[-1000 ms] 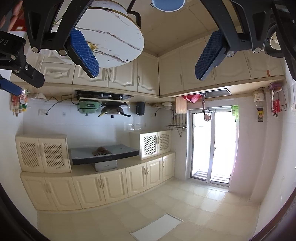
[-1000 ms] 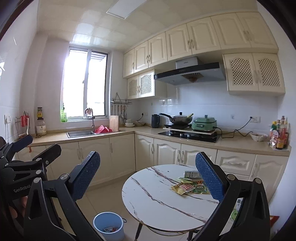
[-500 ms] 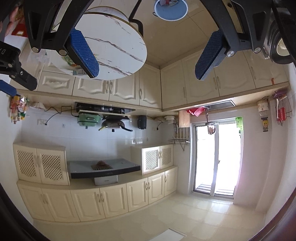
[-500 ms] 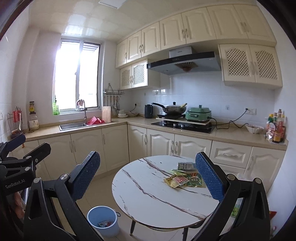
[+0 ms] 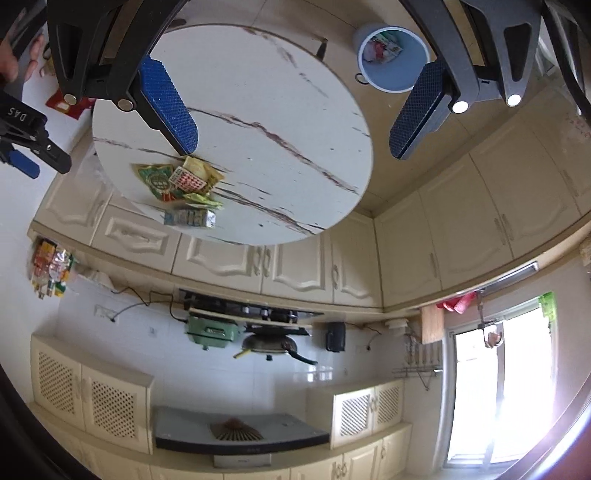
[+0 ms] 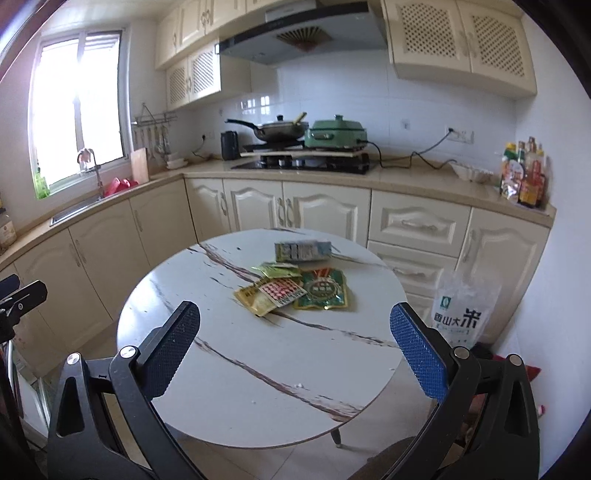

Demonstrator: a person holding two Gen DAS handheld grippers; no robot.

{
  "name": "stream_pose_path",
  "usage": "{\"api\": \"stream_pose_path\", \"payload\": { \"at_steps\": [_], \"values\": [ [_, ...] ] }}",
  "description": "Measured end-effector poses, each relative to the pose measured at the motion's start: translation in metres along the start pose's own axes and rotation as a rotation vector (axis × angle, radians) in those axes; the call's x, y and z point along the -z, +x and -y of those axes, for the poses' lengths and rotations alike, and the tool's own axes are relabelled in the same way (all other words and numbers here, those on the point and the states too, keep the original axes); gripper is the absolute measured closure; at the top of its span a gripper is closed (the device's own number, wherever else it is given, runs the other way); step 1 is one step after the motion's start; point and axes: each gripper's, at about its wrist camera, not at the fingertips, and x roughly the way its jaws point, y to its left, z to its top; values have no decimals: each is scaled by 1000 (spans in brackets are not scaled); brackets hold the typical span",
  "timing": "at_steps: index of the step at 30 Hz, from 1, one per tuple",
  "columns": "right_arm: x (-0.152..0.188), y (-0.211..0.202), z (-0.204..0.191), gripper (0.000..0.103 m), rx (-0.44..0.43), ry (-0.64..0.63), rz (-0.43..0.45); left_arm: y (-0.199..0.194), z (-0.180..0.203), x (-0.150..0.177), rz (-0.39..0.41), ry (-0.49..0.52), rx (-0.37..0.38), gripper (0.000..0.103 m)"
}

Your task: Collect trash

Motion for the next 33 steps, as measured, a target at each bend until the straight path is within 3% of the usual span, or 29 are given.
{"api": "stream_pose_path", "payload": {
  "at_steps": [11, 17, 21, 28, 30, 32, 33],
  "values": [
    [-1, 127, 41, 0, 8, -36, -168, 177, 50, -73, -223, 41, 192, 1],
    [1, 178, 38, 0, -41, -62, -228, 264, 52, -78, -329, 26, 188, 2],
    [3, 199, 34, 0, -68, -58, -243, 295, 54, -78, -367, 6, 201, 5],
    [2, 212, 37, 0, -84, -45, -243, 321, 56, -83, -375, 17, 229, 27],
    [1, 213, 38, 0, -83, -41, -242, 324, 59, -79, -371, 31, 234, 39],
    [1, 213, 39, 0, -79, -36, -242, 323, 66, -75, -372, 44, 238, 60],
    [1, 214, 39, 0, -79, -35, -243, 323, 69, -74, -373, 53, 249, 64]
  ]
}}
